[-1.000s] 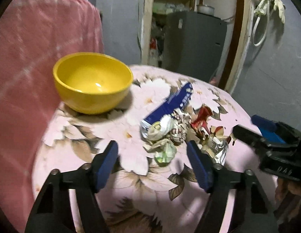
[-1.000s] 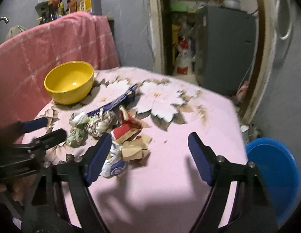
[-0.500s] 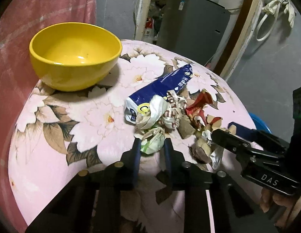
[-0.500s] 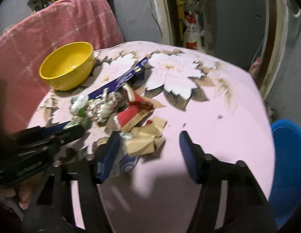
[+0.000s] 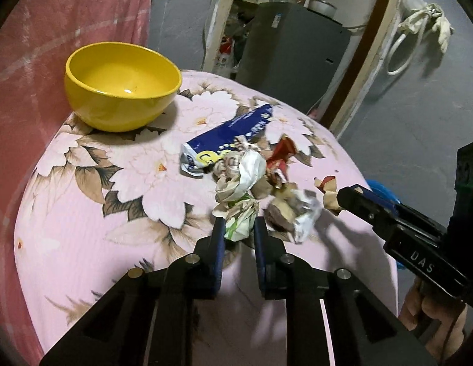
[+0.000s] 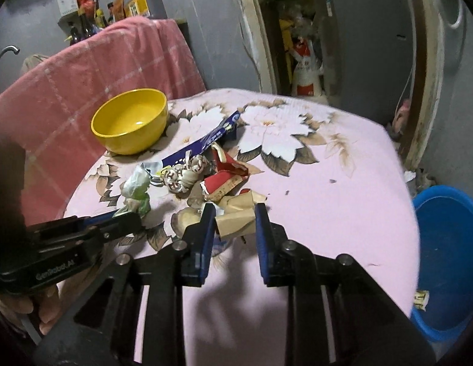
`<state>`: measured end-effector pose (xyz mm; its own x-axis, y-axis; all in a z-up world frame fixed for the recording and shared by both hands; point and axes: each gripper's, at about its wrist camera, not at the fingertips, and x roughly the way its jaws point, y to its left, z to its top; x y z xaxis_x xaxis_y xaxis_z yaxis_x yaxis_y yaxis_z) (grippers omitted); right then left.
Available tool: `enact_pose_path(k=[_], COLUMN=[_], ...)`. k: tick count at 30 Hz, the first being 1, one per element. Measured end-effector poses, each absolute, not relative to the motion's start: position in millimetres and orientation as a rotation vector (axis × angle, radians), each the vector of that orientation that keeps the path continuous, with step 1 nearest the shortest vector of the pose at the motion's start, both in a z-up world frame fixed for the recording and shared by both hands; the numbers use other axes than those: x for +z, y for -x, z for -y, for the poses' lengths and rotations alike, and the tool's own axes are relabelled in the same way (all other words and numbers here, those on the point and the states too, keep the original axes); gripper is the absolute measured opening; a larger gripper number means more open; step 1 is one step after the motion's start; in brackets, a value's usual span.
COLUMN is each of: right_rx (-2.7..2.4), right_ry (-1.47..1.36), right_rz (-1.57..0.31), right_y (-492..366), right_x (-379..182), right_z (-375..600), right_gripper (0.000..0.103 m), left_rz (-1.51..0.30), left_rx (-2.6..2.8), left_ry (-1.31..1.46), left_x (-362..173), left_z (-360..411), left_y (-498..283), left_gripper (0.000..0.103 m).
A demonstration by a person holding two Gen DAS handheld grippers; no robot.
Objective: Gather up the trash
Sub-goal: 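Grasp crumpled white paper with the left tool while the right tool grasps a tan wrapper, then carry both items over the blue basin and open both tools to drop them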
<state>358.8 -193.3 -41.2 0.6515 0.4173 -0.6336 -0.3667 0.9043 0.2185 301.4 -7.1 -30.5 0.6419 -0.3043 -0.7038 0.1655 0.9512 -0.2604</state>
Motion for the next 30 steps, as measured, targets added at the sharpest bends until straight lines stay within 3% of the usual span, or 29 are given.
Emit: enact_pose_path(k=[7,22,30], right_rx=[0.423,0.272,0.151], right_ry=[-0.102,-0.072,-0.047], right_rz=[-0.640,-0.146,-0.037], right_y=[-327,-243,-221], right_x=[-24,70,92], right_z=[215,289,339], right_gripper=[0.031,0.031,0.031], left_rz=[-0.751,-0.311,-0.205], left_rx=[-0.326,-0.512,-0.614], left_ry=[0.187,0.138,0.098], left_x=[-10,87,112], left_z=[22,109,169], left_y=[-278,-246,-244], left_gripper=[0.015,0.015,0.016])
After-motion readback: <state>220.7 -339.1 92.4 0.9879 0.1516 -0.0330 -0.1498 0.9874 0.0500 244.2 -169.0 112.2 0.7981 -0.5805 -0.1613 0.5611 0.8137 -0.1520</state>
